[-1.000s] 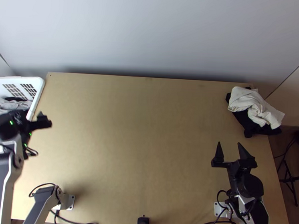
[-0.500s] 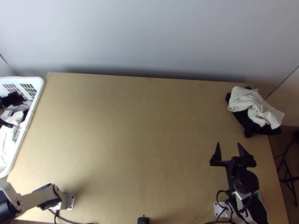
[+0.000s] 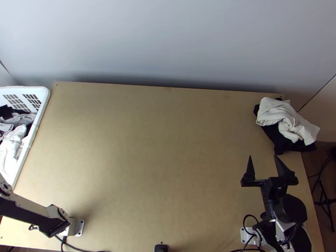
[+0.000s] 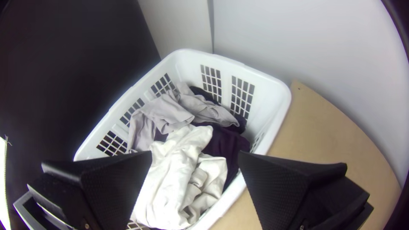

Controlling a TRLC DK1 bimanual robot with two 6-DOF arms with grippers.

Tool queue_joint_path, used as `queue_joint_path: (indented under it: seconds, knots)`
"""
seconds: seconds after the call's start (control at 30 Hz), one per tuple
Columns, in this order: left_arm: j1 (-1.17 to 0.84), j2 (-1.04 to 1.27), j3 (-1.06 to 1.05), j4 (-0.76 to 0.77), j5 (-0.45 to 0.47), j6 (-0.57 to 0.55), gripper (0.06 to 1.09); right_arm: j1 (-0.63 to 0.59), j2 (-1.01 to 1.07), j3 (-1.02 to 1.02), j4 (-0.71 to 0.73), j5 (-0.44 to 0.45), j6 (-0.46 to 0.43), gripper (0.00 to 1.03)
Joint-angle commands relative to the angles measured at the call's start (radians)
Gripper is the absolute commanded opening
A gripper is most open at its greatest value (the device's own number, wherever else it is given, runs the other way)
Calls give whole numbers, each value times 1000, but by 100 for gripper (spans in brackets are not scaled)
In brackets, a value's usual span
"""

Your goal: Fold the t-shirt

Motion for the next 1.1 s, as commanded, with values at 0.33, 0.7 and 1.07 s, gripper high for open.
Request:
queue_joint_path:
  seconds: [0.33,0.7,1.07]
  knots:
    - [167,290,-58,171,-2,25,103,15,497,566,-230,-27,174,99]
    - [228,480,-60,248,-5,43,99,-12,661,764,-342,-27,233,99]
    - [238,573,-50,279,-25,37,72,-34,753,850,-450,-26,250,99]
